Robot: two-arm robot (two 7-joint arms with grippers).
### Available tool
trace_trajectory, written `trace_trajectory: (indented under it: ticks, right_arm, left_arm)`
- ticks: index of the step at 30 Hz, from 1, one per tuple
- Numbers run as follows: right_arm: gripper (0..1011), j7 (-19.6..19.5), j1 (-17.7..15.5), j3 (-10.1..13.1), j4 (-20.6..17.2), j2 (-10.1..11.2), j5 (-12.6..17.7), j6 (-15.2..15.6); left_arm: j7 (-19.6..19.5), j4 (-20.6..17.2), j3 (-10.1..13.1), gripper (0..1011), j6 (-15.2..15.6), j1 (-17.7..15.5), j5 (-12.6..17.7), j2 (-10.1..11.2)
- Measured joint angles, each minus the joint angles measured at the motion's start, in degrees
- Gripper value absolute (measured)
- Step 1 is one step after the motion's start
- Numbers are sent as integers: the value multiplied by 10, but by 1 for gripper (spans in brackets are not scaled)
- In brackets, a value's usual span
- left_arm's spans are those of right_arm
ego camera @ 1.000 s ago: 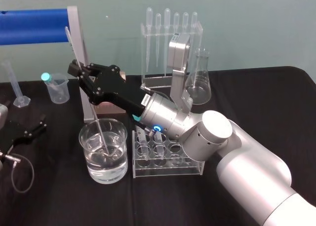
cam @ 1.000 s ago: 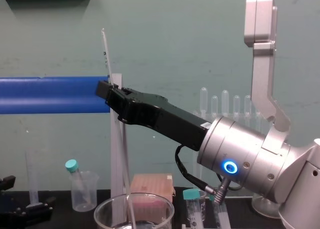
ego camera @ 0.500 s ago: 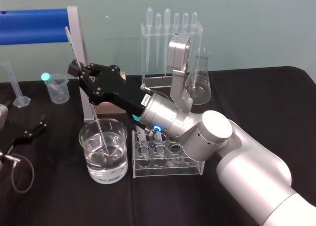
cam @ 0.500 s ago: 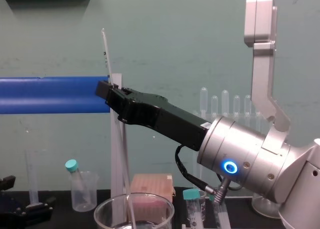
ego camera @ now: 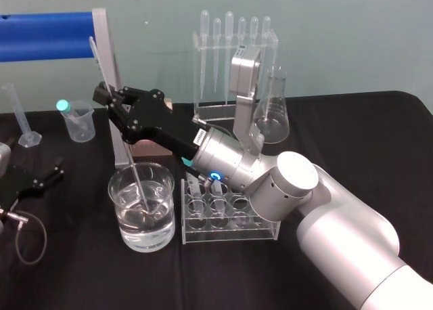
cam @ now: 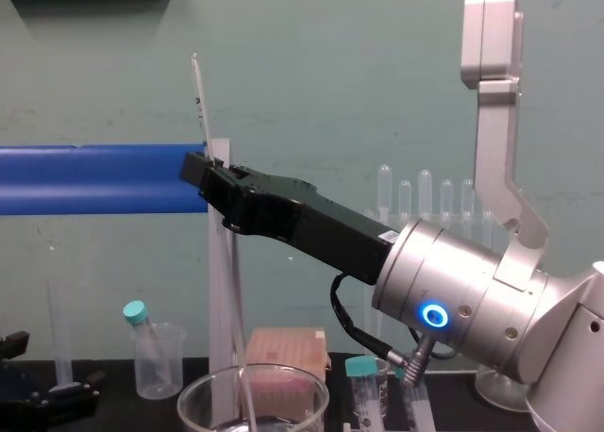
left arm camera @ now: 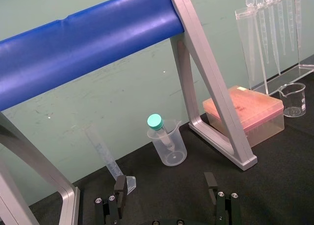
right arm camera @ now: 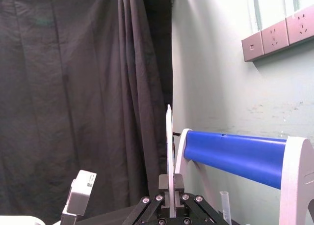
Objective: Hold the thermometer with one hand and immerse one end into the beaker, then reinsert it into the test tube rack.
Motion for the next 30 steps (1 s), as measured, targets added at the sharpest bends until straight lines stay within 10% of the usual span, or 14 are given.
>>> trace_trajectory:
  ticks: [30]
  right_arm:
    - [53,0,0,0,0,0,0,0]
  left_arm:
    - [0,0,0,1008,0,0,0,0]
